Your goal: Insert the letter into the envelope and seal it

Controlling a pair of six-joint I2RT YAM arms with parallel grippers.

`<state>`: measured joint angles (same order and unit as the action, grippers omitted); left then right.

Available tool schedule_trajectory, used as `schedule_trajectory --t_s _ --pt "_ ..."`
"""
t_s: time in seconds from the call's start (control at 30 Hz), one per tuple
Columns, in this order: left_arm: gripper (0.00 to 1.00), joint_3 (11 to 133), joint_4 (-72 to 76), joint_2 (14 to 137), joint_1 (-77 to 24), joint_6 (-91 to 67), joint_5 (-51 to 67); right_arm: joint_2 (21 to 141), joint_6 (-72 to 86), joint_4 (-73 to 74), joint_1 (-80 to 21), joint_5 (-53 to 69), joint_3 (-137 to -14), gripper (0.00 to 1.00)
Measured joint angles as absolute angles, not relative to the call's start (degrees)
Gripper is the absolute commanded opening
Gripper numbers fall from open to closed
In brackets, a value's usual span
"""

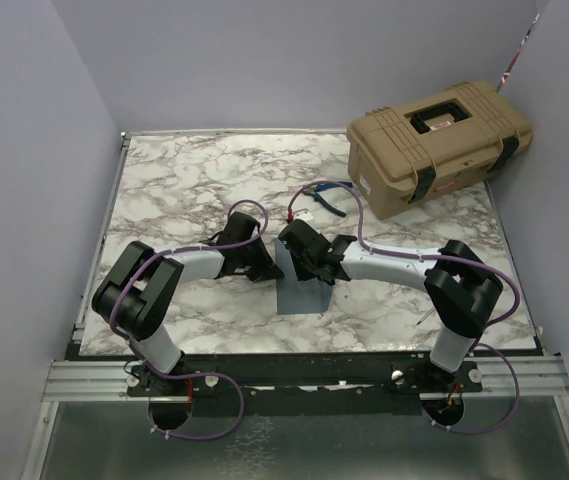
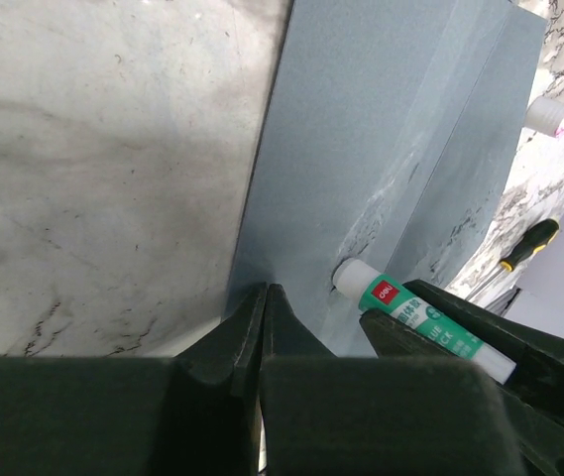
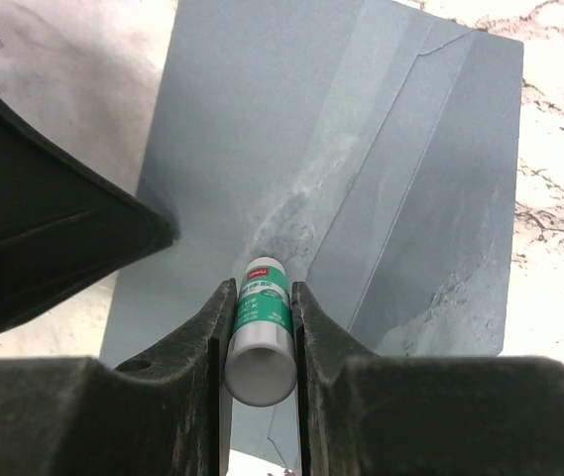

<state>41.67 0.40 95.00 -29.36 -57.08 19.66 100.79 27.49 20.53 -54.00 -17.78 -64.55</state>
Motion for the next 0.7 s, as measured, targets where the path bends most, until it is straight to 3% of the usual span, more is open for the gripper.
schedule_trajectory --t_s 0.7 --pt "0.0 43.5 -0.6 96.3 -29.5 -56.3 19.5 101.4 25.6 13.0 -54.1 -23.8 -61.5 0.0"
